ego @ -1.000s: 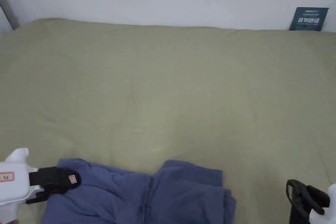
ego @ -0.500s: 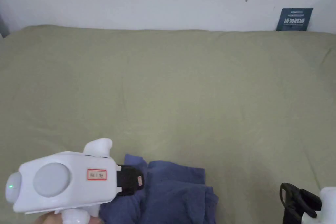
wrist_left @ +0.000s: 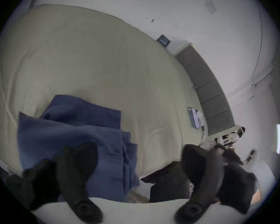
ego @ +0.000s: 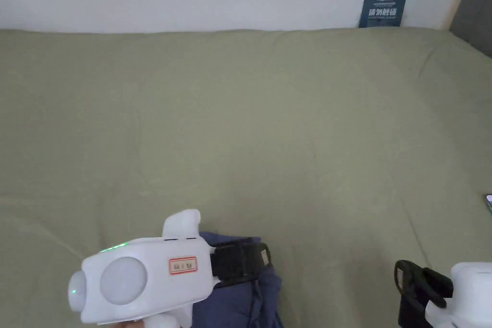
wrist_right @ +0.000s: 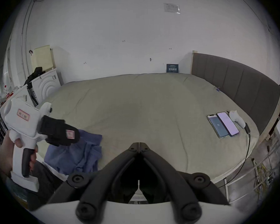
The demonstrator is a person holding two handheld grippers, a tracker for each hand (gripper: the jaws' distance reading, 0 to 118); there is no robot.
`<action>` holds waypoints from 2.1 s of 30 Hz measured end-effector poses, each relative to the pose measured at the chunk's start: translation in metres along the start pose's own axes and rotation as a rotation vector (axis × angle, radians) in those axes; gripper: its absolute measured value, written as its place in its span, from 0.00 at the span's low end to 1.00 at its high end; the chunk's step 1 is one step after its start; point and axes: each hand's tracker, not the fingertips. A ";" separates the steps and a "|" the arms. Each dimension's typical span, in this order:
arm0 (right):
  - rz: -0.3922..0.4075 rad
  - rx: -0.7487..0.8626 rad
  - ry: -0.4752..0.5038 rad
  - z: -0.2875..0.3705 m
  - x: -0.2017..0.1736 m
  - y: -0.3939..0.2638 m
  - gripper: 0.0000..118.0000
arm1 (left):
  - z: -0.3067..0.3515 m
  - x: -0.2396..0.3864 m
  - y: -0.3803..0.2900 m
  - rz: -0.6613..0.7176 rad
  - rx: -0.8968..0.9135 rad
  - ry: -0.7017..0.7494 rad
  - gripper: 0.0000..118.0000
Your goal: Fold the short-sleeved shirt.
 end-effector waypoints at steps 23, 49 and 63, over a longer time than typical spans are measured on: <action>-0.027 -0.206 0.251 -0.043 -0.048 -0.017 0.00 | -0.019 -0.079 -0.047 0.075 -0.189 -0.173 0.00; -0.712 -0.709 1.074 -0.241 -0.053 -0.096 0.00 | 0.030 -0.191 0.023 0.087 -0.189 -0.272 1.00; -0.700 -0.683 0.996 -0.226 -0.054 -0.079 0.00 | -0.002 -0.177 0.026 0.128 -0.220 -0.209 0.22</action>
